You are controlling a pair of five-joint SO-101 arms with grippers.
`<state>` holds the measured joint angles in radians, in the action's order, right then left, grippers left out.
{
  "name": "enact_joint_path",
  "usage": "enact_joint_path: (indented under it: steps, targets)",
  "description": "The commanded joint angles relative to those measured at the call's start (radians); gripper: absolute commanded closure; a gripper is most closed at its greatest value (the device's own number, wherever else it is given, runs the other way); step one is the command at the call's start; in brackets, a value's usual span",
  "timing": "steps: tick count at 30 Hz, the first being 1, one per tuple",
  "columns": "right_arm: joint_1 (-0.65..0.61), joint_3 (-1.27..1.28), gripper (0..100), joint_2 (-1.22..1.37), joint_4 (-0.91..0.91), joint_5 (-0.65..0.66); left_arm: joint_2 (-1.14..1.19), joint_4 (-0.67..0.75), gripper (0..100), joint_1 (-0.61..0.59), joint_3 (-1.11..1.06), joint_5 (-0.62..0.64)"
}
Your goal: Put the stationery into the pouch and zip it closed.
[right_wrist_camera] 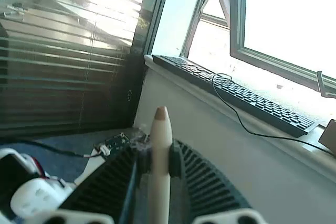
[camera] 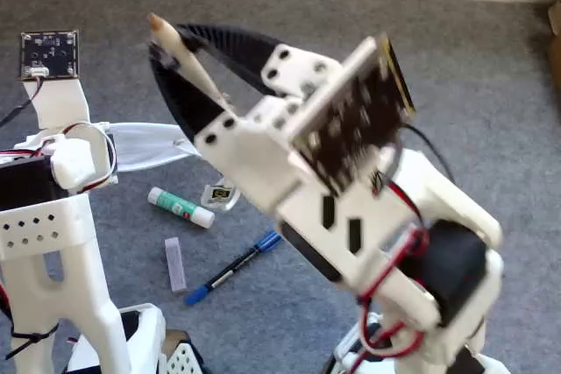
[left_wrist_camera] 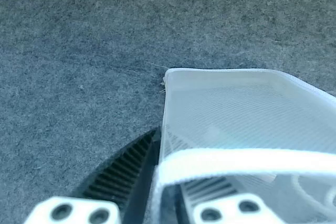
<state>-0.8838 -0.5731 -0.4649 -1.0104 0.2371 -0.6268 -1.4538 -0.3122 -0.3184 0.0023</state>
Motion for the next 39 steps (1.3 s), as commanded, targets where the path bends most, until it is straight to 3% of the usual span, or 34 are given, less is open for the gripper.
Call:
enact_joint_path:
  steps: [1, 10, 19, 23, 30, 39]
  targets:
    - [-0.007, -0.001, 99.3, 0.004, 0.105, -0.124, 0.018, -0.011, 99, 0.030, 0.021, 0.014]
    - [-0.008, 0.071, 99.3, 0.004, 0.165, -0.221, 0.018, -0.025, 99, 0.030, 0.022, 0.014]
    - [0.056, 0.476, 99.3, -0.007, 0.661, -0.215, 0.018, -0.025, 99, 0.027, 0.022, 0.014]
    - [0.070, 0.604, 99.3, -0.007, 0.794, -0.215, 0.018, -0.025, 99, 0.025, 0.022, 0.012]
    - [0.070, 0.653, 99.3, -0.028, 0.829, -0.215, 0.018, -0.017, 99, 0.024, 0.022, 0.012]
    - [-0.004, 0.911, 99.3, -0.260, 0.863, -0.215, 0.018, -0.017, 99, 0.030, 0.024, 0.012]
